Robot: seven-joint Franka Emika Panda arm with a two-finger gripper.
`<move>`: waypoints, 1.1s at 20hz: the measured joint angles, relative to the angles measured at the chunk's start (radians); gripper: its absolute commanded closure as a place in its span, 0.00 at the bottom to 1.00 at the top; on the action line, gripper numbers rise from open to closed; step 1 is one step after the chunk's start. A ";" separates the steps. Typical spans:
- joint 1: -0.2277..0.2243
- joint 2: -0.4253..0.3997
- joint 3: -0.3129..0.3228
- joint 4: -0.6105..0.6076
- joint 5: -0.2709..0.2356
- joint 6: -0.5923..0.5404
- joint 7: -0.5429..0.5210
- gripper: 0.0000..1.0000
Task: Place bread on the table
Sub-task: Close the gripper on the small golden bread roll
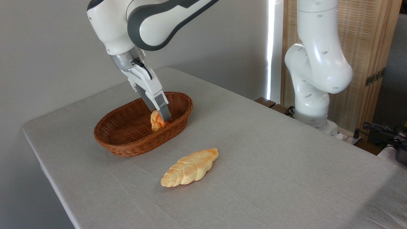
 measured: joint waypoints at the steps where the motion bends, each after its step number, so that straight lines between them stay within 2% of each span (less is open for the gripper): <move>1: -0.004 0.002 0.000 -0.002 0.000 0.000 0.000 0.04; 5: -0.011 0.016 0.000 -0.003 0.000 0.001 0.000 0.26; 7: -0.011 0.028 0.000 -0.003 0.000 0.002 0.000 0.44; 10: -0.011 0.043 0.000 -0.002 0.000 0.026 0.000 0.78; 12: -0.010 0.045 0.001 -0.002 0.000 0.042 0.000 0.82; 22: -0.005 0.049 0.004 0.000 0.001 0.053 0.000 0.82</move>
